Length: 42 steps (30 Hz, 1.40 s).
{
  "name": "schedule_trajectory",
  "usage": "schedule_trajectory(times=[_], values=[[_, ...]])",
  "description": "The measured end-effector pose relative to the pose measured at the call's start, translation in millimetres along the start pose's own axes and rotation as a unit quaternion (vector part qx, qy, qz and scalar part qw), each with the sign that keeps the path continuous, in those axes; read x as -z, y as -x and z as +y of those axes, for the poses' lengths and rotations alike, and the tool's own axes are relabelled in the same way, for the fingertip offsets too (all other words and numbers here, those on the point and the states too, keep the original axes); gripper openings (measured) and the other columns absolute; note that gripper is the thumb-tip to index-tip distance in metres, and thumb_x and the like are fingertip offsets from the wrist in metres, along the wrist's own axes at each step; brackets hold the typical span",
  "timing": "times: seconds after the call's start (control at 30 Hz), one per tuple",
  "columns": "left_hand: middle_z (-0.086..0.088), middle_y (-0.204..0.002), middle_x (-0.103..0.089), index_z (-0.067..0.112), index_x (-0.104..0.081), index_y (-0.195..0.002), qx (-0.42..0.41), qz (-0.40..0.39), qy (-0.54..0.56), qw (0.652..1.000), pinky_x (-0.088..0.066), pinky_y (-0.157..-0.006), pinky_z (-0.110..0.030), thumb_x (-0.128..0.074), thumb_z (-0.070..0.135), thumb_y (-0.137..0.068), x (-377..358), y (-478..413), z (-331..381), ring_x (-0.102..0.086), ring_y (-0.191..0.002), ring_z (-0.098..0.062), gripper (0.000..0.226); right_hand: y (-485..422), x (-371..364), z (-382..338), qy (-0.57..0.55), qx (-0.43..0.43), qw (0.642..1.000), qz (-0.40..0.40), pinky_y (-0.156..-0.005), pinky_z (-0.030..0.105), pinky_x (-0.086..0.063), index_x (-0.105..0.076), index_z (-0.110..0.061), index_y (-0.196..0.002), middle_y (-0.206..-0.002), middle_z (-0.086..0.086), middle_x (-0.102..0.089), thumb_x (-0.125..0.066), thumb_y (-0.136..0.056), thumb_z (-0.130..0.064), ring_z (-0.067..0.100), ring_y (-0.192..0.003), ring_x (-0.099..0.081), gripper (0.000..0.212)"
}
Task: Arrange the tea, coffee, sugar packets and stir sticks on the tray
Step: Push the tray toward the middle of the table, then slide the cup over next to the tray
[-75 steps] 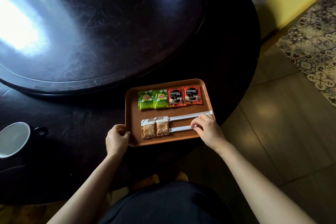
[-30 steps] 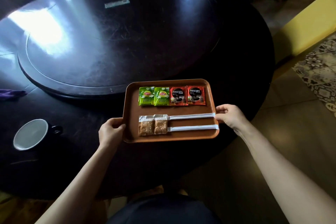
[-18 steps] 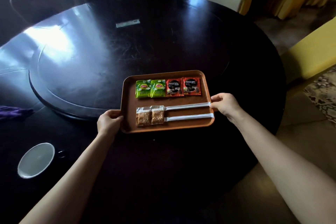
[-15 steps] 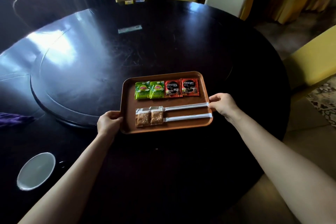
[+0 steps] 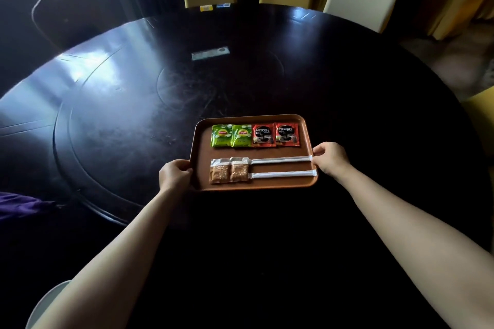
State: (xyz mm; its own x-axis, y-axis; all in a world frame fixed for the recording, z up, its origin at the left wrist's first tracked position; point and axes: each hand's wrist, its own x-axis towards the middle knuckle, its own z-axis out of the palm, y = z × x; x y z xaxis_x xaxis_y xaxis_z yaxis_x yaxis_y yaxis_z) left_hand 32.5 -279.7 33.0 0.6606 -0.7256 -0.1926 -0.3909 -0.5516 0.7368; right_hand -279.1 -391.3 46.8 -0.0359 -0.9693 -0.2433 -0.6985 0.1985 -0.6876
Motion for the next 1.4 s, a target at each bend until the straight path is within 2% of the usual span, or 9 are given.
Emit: schedule_trajectory(times=[0.27,0.37,0.57,0.67,0.73,0.8,0.87,1.03,1.4], values=[[-0.015,-0.106,-0.072,0.010,-0.072,-0.102,-0.040,-0.001,-0.073,0.997,-0.046,-0.085,-0.028,-0.056,0.004,-0.079,-14,-38,-5,-0.063,-0.102,-0.027,0.028,-29,-30,-7,0.050,0.005,0.999,0.020,-0.064,0.027,-0.046,-0.065,-0.007,-0.074,-0.076,0.005,-0.062,-0.067,-0.073,-0.010,0.023,-0.075,-0.059,0.004],[-0.017,-0.103,-0.072,0.010,-0.072,-0.098,-0.051,0.006,-0.088,0.995,-0.046,-0.082,-0.030,-0.056,0.005,-0.079,-17,-42,-8,-0.063,-0.100,-0.029,0.025,-35,-36,-5,0.075,0.009,0.997,0.033,-0.043,0.021,-0.031,-0.047,-0.012,-0.045,-0.051,0.001,-0.047,-0.057,-0.073,-0.002,0.020,-0.053,-0.047,0.032],[-0.014,-0.110,-0.070,0.012,-0.069,-0.108,-0.060,0.007,-0.101,0.993,-0.045,-0.087,-0.030,-0.060,0.012,-0.081,-15,-43,-14,-0.061,-0.106,-0.029,0.029,-34,-47,-3,0.083,-0.006,0.994,0.072,-0.041,0.019,-0.026,-0.038,-0.013,-0.040,-0.048,-0.001,-0.040,-0.052,-0.074,0.001,0.019,-0.047,-0.039,0.040],[-0.014,-0.112,-0.069,0.010,-0.068,-0.109,-0.069,-0.005,-0.109,0.992,-0.044,-0.089,-0.029,-0.060,0.011,-0.081,-12,-39,-13,-0.061,-0.108,-0.029,0.030,-29,-45,-2,0.069,-0.001,0.996,0.058,-0.048,0.021,-0.034,-0.056,-0.013,-0.049,-0.057,0.004,-0.054,-0.047,-0.078,0.001,0.022,-0.058,-0.049,0.033],[-0.015,-0.113,-0.069,0.009,-0.067,-0.111,-0.070,-0.015,-0.111,0.991,-0.043,-0.090,-0.029,-0.060,0.012,-0.082,-8,-35,-13,-0.060,-0.109,-0.029,0.030,-27,-42,-1,0.059,0.004,0.997,0.047,-0.067,0.024,-0.045,-0.072,-0.005,-0.085,-0.088,0.013,-0.070,-0.049,-0.083,-0.003,0.027,-0.081,-0.062,0.023],[-0.015,-0.112,-0.069,0.008,-0.065,-0.113,-0.064,-0.022,-0.111,0.992,-0.042,-0.090,-0.029,-0.058,0.016,-0.085,-3,-27,-13,-0.060,-0.108,-0.028,0.030,-21,-39,0,0.055,0.003,0.998,0.044,-0.079,0.027,-0.045,-0.067,-0.003,-0.104,-0.105,0.015,-0.068,-0.050,-0.086,-0.006,0.030,-0.098,-0.062,0.025],[-0.015,-0.111,-0.069,0.009,-0.065,-0.114,-0.059,-0.029,-0.113,0.991,-0.042,-0.088,-0.029,-0.057,0.019,-0.087,4,-15,-16,-0.060,-0.107,-0.028,0.030,-11,-36,-2,0.074,0.032,0.996,0.038,-0.080,0.029,-0.044,-0.065,-0.004,-0.103,-0.103,0.018,-0.063,-0.050,-0.085,-0.007,0.032,-0.099,-0.059,0.023],[-0.011,-0.113,-0.069,0.013,-0.063,-0.116,-0.052,-0.046,-0.118,0.991,-0.043,-0.090,-0.028,-0.054,0.028,-0.089,24,36,-36,-0.062,-0.106,-0.024,0.032,31,-42,-13,0.125,0.121,0.984,0.049,-0.097,0.038,-0.042,-0.054,-0.001,-0.122,-0.125,0.023,-0.054,-0.053,-0.084,-0.006,0.037,-0.115,-0.050,0.038],[-0.007,-0.134,-0.056,0.012,-0.054,-0.127,-0.030,-0.055,-0.103,0.993,-0.033,-0.105,-0.025,-0.053,0.030,-0.090,40,209,-162,-0.048,-0.127,-0.017,0.041,173,-119,-24,0.151,0.349,0.913,-0.146,-0.106,0.034,-0.031,-0.048,-0.007,-0.128,-0.133,0.007,-0.052,-0.053,-0.089,-0.020,0.025,-0.125,-0.039,0.042]])
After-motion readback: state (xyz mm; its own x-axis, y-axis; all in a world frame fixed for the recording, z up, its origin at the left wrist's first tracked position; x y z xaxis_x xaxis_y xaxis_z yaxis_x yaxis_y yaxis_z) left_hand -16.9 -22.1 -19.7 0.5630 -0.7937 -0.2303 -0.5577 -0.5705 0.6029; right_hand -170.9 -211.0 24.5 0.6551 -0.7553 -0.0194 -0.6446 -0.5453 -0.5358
